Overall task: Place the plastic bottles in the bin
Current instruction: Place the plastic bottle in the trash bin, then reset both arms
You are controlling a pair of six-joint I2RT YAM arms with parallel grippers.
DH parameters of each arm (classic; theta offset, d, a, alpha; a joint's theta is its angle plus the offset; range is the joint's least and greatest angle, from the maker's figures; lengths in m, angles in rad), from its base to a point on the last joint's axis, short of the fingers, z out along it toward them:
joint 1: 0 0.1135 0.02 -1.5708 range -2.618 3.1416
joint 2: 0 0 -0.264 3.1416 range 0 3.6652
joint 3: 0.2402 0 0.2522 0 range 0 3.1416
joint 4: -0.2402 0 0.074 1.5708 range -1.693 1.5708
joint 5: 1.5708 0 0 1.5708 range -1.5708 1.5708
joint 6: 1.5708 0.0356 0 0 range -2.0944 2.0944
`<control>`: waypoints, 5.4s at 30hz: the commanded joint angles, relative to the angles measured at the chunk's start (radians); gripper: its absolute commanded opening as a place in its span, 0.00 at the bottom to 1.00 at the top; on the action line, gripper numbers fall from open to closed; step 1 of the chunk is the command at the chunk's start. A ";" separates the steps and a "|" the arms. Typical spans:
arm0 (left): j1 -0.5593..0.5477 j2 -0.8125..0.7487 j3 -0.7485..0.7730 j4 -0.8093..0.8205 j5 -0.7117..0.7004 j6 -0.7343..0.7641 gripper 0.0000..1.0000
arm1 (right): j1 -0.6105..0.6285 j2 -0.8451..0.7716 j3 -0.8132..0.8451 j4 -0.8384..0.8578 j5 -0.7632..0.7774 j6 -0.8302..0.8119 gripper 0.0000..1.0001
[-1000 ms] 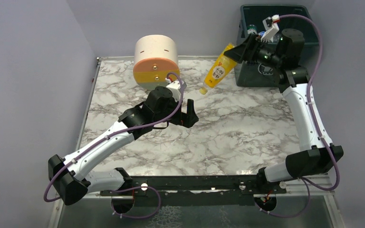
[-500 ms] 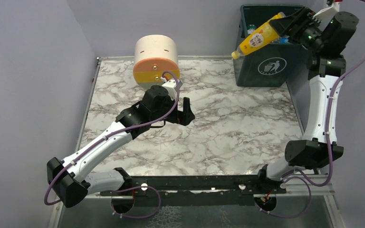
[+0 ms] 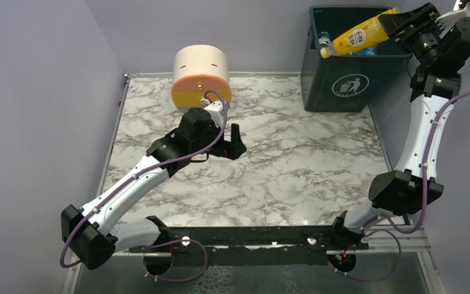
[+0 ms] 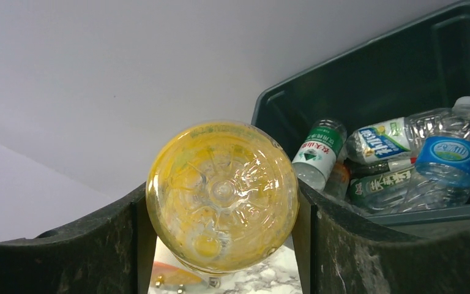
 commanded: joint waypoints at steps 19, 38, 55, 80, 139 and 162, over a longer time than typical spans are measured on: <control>0.103 -0.043 -0.024 0.016 0.105 0.057 0.99 | -0.010 0.069 0.030 0.075 0.232 -0.024 0.63; 0.128 -0.039 -0.010 0.025 0.151 0.043 0.99 | -0.001 0.179 0.045 0.047 0.350 0.016 0.63; 0.135 -0.045 -0.023 0.027 0.148 0.035 0.99 | 0.077 0.301 0.219 -0.009 0.356 0.018 0.88; 0.135 -0.069 -0.067 0.047 0.146 -0.001 0.99 | 0.089 0.118 0.081 0.030 0.151 0.014 1.00; 0.492 0.154 -0.527 0.840 -0.171 0.221 0.99 | 0.345 -0.578 -1.631 0.829 0.553 -0.493 1.00; 0.705 0.351 -0.662 1.214 -0.014 0.399 0.99 | 0.488 -0.161 -1.695 1.331 0.778 -0.605 1.00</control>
